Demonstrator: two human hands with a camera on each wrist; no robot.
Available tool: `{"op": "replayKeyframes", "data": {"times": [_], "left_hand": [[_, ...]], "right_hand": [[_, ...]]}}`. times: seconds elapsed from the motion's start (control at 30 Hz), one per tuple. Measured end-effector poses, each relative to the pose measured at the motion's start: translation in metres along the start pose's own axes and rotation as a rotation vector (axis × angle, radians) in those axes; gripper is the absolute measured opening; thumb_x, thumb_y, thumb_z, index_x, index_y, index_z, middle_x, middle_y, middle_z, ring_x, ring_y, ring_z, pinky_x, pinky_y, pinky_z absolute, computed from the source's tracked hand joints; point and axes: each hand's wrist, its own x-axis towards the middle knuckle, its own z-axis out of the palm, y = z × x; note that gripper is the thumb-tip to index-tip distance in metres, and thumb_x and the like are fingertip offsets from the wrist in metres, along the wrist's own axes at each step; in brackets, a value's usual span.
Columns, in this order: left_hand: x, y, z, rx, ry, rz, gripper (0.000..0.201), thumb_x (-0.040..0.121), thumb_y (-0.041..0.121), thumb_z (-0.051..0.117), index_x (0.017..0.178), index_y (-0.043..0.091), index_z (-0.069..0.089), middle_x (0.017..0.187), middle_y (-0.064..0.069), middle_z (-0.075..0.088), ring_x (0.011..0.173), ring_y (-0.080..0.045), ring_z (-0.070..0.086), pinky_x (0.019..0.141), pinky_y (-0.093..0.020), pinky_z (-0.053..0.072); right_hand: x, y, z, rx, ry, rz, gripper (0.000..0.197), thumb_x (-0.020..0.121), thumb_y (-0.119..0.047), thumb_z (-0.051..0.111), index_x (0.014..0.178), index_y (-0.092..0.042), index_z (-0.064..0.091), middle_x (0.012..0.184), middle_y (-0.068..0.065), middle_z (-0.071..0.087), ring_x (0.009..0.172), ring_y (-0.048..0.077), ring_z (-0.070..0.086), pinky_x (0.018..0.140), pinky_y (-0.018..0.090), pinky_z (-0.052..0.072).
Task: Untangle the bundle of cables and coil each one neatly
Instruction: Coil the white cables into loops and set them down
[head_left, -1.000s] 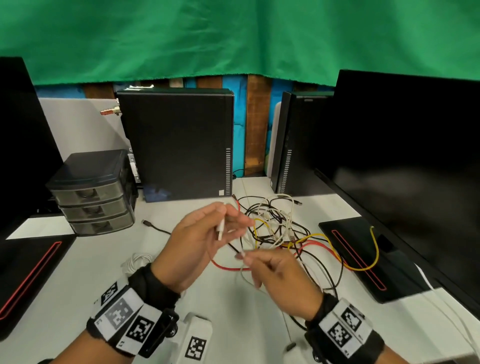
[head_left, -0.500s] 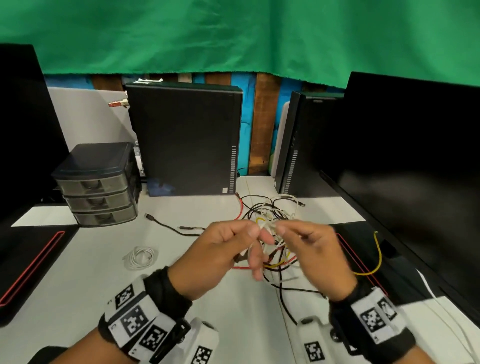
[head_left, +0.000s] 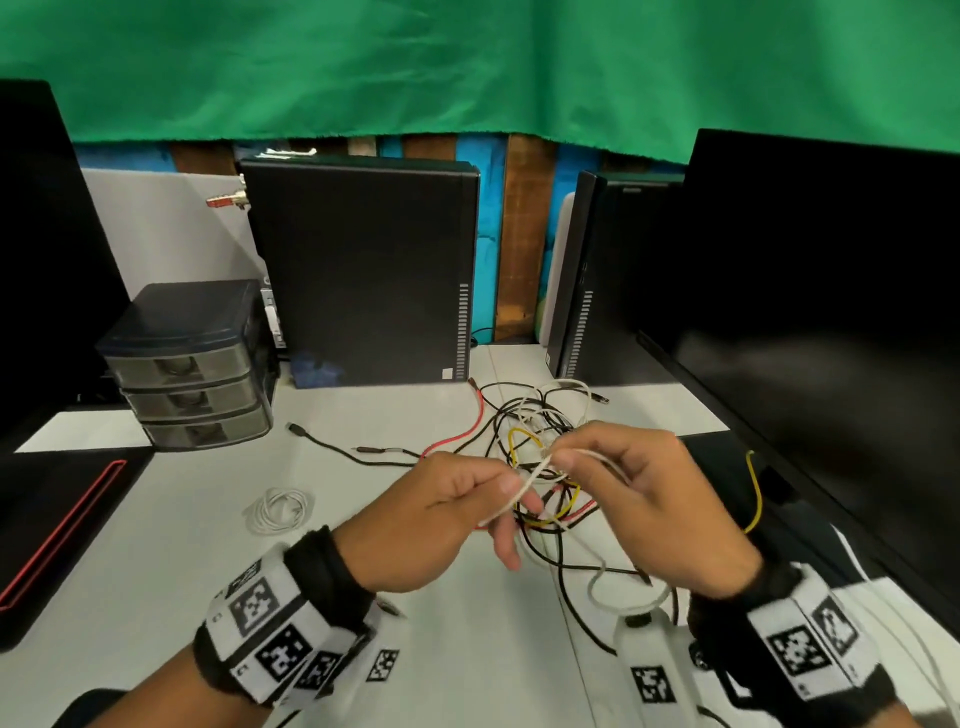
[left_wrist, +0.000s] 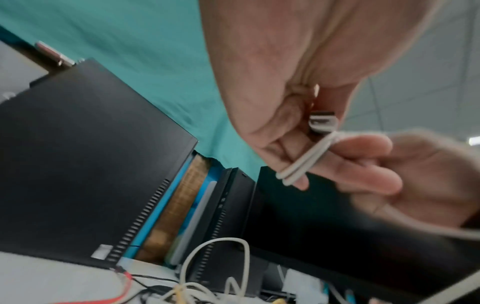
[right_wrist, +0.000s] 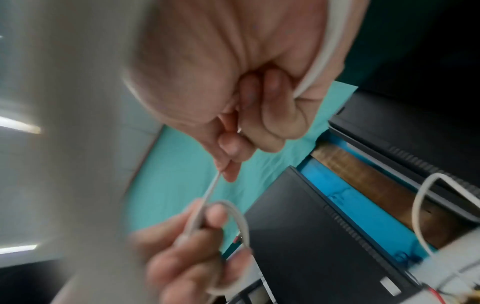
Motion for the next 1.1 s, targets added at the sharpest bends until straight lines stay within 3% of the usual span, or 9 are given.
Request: {"op": "replayKeyframes", "data": {"times": [0.13, 0.23, 0.33, 0.5, 0.63, 0.7, 0.83, 0.93, 1.1], "left_hand": [[-0.004, 0.012, 0.000, -0.243, -0.104, 0.053, 0.032, 0.103, 0.029, 0.044, 0.103, 0.015, 0.072, 0.067, 0.002, 0.069, 0.077, -0.026, 0.071, 0.102, -0.055, 0.045], [0.000, 0.022, -0.004, -0.558, 0.092, 0.096, 0.033, 0.099, 0.023, 0.044, 0.101, 0.007, 0.072, 0.066, 0.000, 0.065, 0.080, -0.022, 0.072, 0.091, -0.031, 0.053], [0.006, 0.018, -0.010, -0.643, 0.343, 0.094, 0.032, 0.098, 0.025, 0.050, 0.104, -0.002, 0.065, 0.076, 0.000, 0.069, 0.093, -0.025, 0.073, 0.091, -0.028, 0.051], [0.012, -0.009, -0.020, -0.013, 0.552, 0.091, 0.034, 0.104, 0.023, 0.044, 0.090, 0.005, 0.068, 0.095, 0.000, 0.077, 0.096, -0.011, 0.073, 0.097, -0.026, 0.048], [0.007, -0.024, -0.019, 0.401, 0.333, 0.099, 0.034, 0.106, 0.028, 0.043, 0.089, 0.013, 0.068, 0.088, 0.023, 0.071, 0.086, -0.003, 0.069, 0.082, -0.027, 0.051], [0.005, -0.027, -0.017, 0.388, 0.184, 0.023, 0.038, 0.105, 0.035, 0.039, 0.089, 0.017, 0.069, 0.078, 0.017, 0.072, 0.077, -0.008, 0.067, 0.081, -0.031, 0.051], [-0.001, -0.009, -0.008, 0.099, -0.062, -0.032, 0.038, 0.102, 0.032, 0.041, 0.080, 0.026, 0.071, 0.058, 0.007, 0.060, 0.068, -0.010, 0.065, 0.092, -0.027, 0.047], [-0.004, 0.011, -0.010, -0.166, -0.147, 0.018, 0.032, 0.102, 0.025, 0.045, 0.086, 0.015, 0.071, 0.055, 0.009, 0.045, 0.052, -0.012, 0.058, 0.077, -0.020, 0.047], [-0.007, 0.036, -0.020, -0.722, 0.029, 0.088, 0.033, 0.096, 0.038, 0.057, 0.077, 0.014, 0.070, 0.050, 0.011, 0.040, 0.044, -0.006, 0.051, 0.087, -0.039, 0.051]], "right_hand": [[0.005, 0.019, 0.009, 0.159, 0.093, 0.086, 0.016, 0.089, -0.025, 0.066, 0.092, -0.016, 0.079, 0.088, 0.002, 0.076, 0.086, 0.020, 0.071, 0.086, 0.040, 0.056], [-0.002, 0.032, 0.033, 0.086, -0.044, 0.139, 0.020, 0.099, -0.014, 0.059, 0.095, -0.013, 0.079, 0.064, -0.017, 0.066, 0.061, 0.002, 0.058, 0.066, 0.018, 0.046], [-0.015, 0.030, 0.060, 0.095, -0.213, 0.213, 0.021, 0.101, -0.017, 0.055, 0.107, -0.016, 0.076, 0.052, -0.016, 0.052, 0.052, 0.001, 0.045, 0.060, 0.016, 0.040], [-0.019, -0.006, 0.047, 0.085, -0.369, 0.223, 0.022, 0.104, -0.025, 0.048, 0.108, -0.020, 0.069, 0.052, -0.009, 0.044, 0.048, 0.009, 0.043, 0.046, 0.019, 0.041], [-0.012, -0.031, 0.010, 0.068, -0.221, 0.116, 0.022, 0.100, -0.025, 0.052, 0.093, -0.013, 0.070, 0.049, -0.011, 0.038, 0.041, 0.003, 0.031, 0.042, 0.014, 0.029], [-0.007, -0.035, -0.008, 0.073, -0.047, 0.060, 0.021, 0.095, -0.025, 0.056, 0.089, -0.014, 0.073, 0.049, -0.012, 0.040, 0.043, 0.002, 0.030, 0.043, 0.010, 0.027], [0.003, -0.021, -0.035, 0.198, 0.248, 0.119, 0.021, 0.080, -0.031, 0.067, 0.080, -0.012, 0.075, 0.046, -0.010, 0.042, 0.041, 0.004, 0.030, 0.042, 0.015, 0.027], [0.012, 0.003, -0.040, 0.308, 0.374, 0.201, 0.012, 0.087, -0.018, 0.068, 0.082, -0.008, 0.072, 0.046, -0.009, 0.042, 0.039, 0.007, 0.026, 0.038, 0.019, 0.023], [0.008, 0.022, -0.010, 0.240, 0.208, 0.293, 0.013, 0.095, -0.013, 0.062, 0.094, -0.007, 0.074, 0.054, -0.017, 0.060, 0.044, -0.002, 0.048, 0.042, 0.009, 0.035]]}}
